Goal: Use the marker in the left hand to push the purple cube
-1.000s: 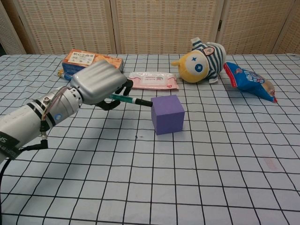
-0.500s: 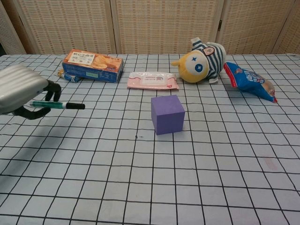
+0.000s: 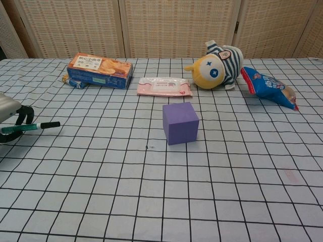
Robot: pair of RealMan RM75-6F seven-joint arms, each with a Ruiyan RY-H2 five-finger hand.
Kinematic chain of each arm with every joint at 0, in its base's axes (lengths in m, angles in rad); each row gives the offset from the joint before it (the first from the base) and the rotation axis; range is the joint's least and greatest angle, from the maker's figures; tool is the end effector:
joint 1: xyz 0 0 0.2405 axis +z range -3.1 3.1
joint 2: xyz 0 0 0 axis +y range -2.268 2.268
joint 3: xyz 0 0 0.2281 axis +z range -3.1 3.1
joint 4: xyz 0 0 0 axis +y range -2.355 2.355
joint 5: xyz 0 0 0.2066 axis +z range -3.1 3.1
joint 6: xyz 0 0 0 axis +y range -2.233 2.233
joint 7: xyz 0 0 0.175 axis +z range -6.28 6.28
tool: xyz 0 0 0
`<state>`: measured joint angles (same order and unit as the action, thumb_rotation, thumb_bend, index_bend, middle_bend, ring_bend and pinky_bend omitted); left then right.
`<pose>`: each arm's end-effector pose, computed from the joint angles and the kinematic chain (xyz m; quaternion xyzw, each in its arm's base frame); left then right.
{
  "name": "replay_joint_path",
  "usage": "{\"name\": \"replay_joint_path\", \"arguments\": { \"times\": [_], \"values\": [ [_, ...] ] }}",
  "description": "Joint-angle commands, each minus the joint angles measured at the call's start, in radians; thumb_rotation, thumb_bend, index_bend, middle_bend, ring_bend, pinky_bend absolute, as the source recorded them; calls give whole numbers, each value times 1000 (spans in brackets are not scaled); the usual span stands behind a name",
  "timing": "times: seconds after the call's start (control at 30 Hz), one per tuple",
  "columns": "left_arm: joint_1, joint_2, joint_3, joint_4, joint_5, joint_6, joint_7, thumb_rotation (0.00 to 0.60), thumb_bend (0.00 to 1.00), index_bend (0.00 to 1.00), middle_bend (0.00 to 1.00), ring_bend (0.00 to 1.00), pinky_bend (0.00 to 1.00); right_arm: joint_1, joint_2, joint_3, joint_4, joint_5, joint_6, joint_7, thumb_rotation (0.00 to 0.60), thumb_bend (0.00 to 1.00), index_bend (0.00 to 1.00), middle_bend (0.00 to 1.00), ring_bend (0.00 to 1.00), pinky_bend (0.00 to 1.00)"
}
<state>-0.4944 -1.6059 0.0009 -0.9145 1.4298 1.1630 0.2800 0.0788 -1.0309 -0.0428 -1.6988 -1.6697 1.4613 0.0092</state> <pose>-0.2828 0.3329 0.0210 -0.7642 -0.2004 -0.2371 0.5654 -0.2603 -0.1845 0.1379 0.6608 -0.3888 0.3811 0.5167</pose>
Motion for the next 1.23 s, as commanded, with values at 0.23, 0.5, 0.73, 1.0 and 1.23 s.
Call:
{"name": "replay_joint_path", "arguments": {
  "times": [0.23,0.5,0.73,1.0,1.23],
  "values": [
    [7,12,6,-34,30,14,-1,600,491,147,436,854,1000,-4,-1,-1,-2,-4,9,-5,600,0,0,0,0,0],
    [34,68,-23,-134,55,125,3,600,469,146,361,734,933,-6,2,-1,-2,-7,14,-1,600,1,0,0,0,0],
    [162,279,-37,-489,13,264,-159,600,392,87,165,94,252,-9,-10,6,7,-3,24,-6,600,0,0,0,0,0],
    [341,442,68,-637,81,404,-480,600,347,0,0,0,115,-4,-28,13,3,27,-2,-50,600,1,0,0,0,0],
    [351,448,58,-635,124,418,-462,600,344,0,0,0,108,-6,-35,8,-1,26,-6,-79,600,1,0,0,0,0]
  ]
}}
